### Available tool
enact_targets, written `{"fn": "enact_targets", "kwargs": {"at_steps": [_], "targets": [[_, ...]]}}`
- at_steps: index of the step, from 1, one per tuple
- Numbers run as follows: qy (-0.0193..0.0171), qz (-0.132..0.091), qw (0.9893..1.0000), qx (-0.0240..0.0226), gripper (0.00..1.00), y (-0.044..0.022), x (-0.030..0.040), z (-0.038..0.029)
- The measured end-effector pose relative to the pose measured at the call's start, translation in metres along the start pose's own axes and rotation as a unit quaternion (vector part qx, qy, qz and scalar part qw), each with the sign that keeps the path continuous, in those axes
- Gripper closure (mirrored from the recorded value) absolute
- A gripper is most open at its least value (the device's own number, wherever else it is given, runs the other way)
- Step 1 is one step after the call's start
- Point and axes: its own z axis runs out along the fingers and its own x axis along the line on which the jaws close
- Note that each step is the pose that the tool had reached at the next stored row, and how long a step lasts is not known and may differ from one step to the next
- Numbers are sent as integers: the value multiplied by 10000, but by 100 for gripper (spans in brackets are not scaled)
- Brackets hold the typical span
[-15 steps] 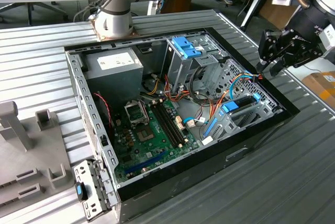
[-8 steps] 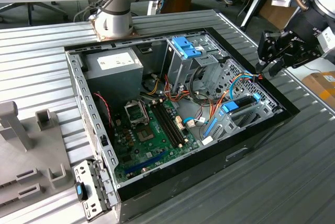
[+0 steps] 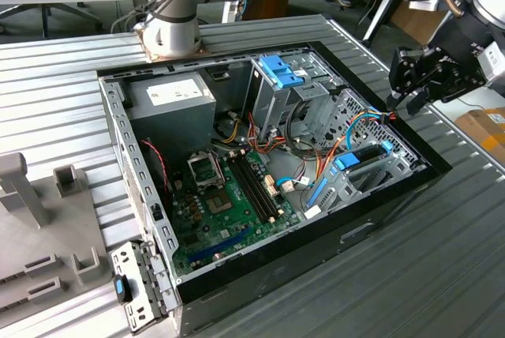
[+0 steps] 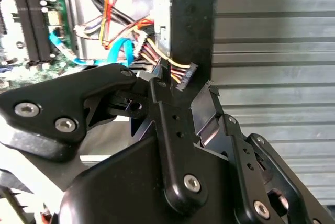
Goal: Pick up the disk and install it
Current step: 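Insert the disk into the insertion slot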
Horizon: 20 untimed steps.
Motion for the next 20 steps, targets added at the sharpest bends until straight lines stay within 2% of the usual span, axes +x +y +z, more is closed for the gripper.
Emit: {"fn": "enact_targets", "kwargs": {"at_steps": [1, 2, 7, 9, 10, 11, 12, 20], "targets": [[37, -7, 10000, 22, 56, 1, 0, 1], [48, -10, 10000, 29, 56, 1, 0, 1], [51, -10, 10000, 30, 56, 0, -1, 0], [66, -12, 10000, 39, 56, 1, -2, 1], [97, -18, 9999, 59, 56, 2, -2, 3], [154, -30, 9998, 93, 56, 3, -2, 7], [171, -34, 9998, 103, 56, 3, -1, 7], [173, -34, 9998, 103, 56, 3, -2, 7]]}}
